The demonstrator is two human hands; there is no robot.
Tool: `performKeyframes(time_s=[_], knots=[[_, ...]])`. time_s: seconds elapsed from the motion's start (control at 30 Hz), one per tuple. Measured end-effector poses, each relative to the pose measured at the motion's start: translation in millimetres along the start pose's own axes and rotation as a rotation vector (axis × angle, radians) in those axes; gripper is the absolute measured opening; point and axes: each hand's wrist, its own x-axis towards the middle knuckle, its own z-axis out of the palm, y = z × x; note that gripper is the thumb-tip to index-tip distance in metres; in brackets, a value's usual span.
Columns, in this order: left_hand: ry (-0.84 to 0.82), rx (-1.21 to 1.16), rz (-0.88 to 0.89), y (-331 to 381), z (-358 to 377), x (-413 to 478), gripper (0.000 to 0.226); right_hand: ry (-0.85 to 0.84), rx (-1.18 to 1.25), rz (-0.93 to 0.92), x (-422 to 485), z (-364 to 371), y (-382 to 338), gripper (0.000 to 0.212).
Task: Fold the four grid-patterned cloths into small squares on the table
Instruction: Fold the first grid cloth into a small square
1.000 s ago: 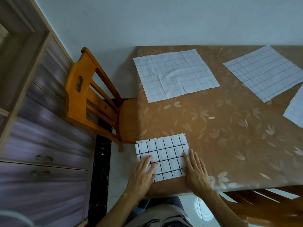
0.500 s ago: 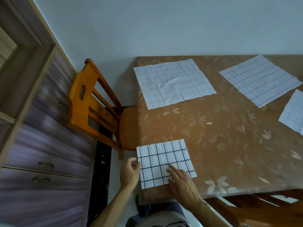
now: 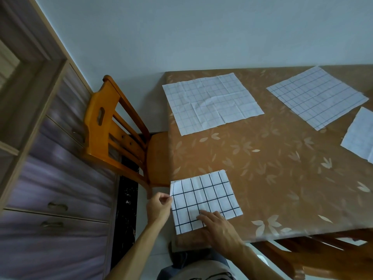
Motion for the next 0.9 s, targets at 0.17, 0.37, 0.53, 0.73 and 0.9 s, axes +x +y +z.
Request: performKeyframes(time_s=[0.17,0.37,0.53,0.73,0.9], knots=[[-0.016,-0.203,-0.182,-10.9,-8.2,-6.5,0.008,-0.02,0.013,-0.023,5.1,1.6,-6.0,0.048],[-0.014,-0.579,-0.396,-26.5,-18.6,-22.5,0.011,-0.002,-0.039,-0.066,16.5,5.3,-20.9,0.049],[-0.128,-0.317,-0.166,-21.7,-15.2,-20.0,0.01,0.058,-0.094,-0.09,13.5,7.6,-24.3,0.043],[-0.101,-0.103,-0.021,-5.6,-9.7,-13.7,0.014,0.096,-0.035,-0.003,6.1,9.8,-15.3,0.036],[-0.077,-0.1,-0.069,3.6,-9.5,-11.4,0.031,0.216,0.12,0.027,5.2,-7.6,-17.1,0.012]])
